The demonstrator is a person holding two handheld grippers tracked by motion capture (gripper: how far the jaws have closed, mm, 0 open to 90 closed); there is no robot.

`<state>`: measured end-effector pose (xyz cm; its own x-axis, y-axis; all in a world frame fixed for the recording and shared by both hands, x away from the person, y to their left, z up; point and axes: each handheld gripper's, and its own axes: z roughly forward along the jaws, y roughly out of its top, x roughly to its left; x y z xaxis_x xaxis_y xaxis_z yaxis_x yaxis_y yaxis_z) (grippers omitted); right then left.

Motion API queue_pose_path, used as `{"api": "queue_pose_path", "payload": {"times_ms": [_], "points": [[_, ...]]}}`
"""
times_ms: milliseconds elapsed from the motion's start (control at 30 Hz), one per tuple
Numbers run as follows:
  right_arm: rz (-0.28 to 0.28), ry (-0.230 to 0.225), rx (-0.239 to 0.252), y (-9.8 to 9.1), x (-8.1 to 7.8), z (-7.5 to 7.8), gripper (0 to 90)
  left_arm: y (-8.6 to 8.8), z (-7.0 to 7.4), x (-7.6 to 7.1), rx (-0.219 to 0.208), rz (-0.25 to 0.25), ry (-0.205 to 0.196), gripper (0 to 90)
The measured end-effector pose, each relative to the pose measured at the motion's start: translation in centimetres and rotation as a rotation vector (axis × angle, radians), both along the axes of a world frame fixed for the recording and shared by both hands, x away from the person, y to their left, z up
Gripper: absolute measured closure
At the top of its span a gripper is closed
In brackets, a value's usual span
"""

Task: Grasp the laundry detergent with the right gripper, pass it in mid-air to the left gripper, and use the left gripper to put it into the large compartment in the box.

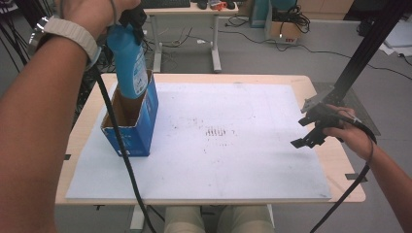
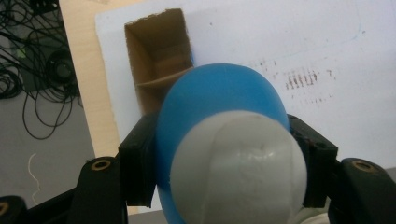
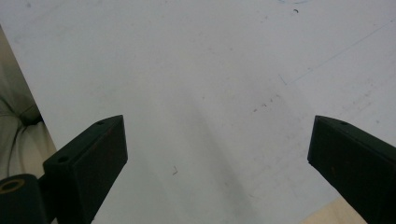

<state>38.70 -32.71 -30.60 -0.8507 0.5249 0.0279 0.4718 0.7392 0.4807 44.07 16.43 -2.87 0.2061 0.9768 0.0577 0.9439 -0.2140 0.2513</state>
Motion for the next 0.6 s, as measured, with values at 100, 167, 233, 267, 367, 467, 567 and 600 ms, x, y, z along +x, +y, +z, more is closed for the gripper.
{"api": "queue_pose_path", "payload": {"times_ms": [100, 167, 233, 267, 367, 467, 567, 600], "points": [[-0.001, 0.001, 0.004, -0.1, -0.1, -0.1, 4.6, 0.5, -0.8, 0.3, 0.006, 0.012, 0.006, 37.5], [-0.005, 0.001, 0.002, -0.2, 0.0, -0.2, 4.7, 0.9, -1.4, 0.4, 0.003, 0.026, 0.014, 37.5], [-0.007, 0.002, 0.004, -0.3, 0.0, -0.3, 4.6, 1.2, -1.9, 0.5, -0.001, 0.038, 0.014, 37.5], [-0.008, 0.002, 0.004, -0.3, 0.0, -0.3, 4.6, 1.5, -2.2, 0.6, -0.002, 0.042, 0.015, 37.5], [-0.011, 0.004, 0.005, -0.3, 0.0, -0.4, 4.7, 2.1, -3.1, 0.7, 0.001, 0.053, 0.011, 37.5], [-0.012, 0.007, 0.006, -0.3, 0.1, -0.5, 4.6, 2.7, -4.0, 0.8, 0.003, 0.071, 0.013, 37.6], [-0.013, 0.004, 0.013, -0.2, 0.2, -0.5, 4.6, 3.2, -4.8, 0.9, 0.002, 0.089, 0.006, 37.6], [-0.011, 0.005, 0.013, -0.1, 0.2, -0.5, 4.6, 3.4, -4.9, 1.0, 0.000, 0.095, 0.009, 37.6]]}}
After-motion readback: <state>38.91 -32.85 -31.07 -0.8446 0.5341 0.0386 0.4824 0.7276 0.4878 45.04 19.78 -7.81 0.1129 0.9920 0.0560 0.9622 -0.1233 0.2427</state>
